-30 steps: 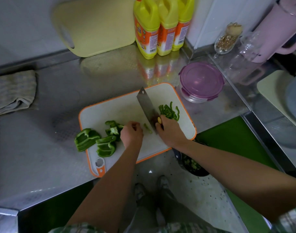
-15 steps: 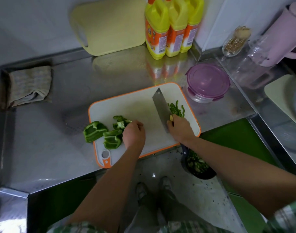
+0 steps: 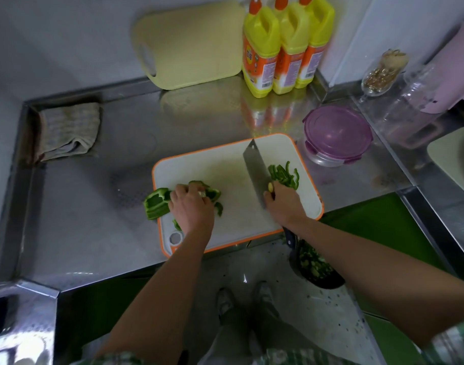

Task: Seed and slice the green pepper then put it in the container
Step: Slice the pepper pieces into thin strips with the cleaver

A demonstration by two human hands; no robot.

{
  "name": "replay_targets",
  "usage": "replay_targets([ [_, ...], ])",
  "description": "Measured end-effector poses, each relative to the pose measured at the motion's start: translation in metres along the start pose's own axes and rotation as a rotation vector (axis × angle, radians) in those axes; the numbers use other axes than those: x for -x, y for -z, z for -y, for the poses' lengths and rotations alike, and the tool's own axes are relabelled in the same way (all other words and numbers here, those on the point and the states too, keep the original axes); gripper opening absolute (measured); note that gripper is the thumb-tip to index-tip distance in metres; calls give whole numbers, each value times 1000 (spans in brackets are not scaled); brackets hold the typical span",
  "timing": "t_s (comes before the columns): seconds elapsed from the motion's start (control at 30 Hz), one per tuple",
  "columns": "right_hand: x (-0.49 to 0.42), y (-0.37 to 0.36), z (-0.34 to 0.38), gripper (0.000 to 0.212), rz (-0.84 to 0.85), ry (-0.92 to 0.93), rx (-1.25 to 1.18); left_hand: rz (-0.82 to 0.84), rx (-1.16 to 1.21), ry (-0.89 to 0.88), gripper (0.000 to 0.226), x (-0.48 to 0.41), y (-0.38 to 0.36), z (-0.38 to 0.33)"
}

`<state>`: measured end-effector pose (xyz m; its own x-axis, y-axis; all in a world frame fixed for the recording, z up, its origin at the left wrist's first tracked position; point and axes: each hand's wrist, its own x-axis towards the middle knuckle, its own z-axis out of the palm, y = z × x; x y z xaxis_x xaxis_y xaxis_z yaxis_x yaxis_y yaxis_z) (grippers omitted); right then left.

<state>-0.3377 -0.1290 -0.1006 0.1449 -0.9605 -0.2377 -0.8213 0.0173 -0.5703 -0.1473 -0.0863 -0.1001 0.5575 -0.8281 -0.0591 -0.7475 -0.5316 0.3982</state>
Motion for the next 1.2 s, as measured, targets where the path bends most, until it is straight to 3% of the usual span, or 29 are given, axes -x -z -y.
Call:
replay_targets([
  [0.13,6,-14,18,17,161,145,3,20,-30,70,29,0,6,7],
  [0.23,0,-23,15,20,83,80,99,-3,-16,98,28,3,11,17],
  [0.33,-5,-25,17,19,22,21,28,4,24,202,30,5,16,32],
  [0.47,-1,-31,30,18,61,121,11,149,107,358,42,11,13,45],
  [0.7,10,-36,37,17,124,94,-56,257,283,337,52,10,13,59],
  [0.8,9,-33,38,18,135,92,-60,284,321,371,44,10,15,59],
  [0.93,12,-28,38,17,131,115,-66,247,449,385,14,16,19,45],
  [1.2,16,-4,32,20,46,181,-100,226,525,307,20,16,14,-13],
])
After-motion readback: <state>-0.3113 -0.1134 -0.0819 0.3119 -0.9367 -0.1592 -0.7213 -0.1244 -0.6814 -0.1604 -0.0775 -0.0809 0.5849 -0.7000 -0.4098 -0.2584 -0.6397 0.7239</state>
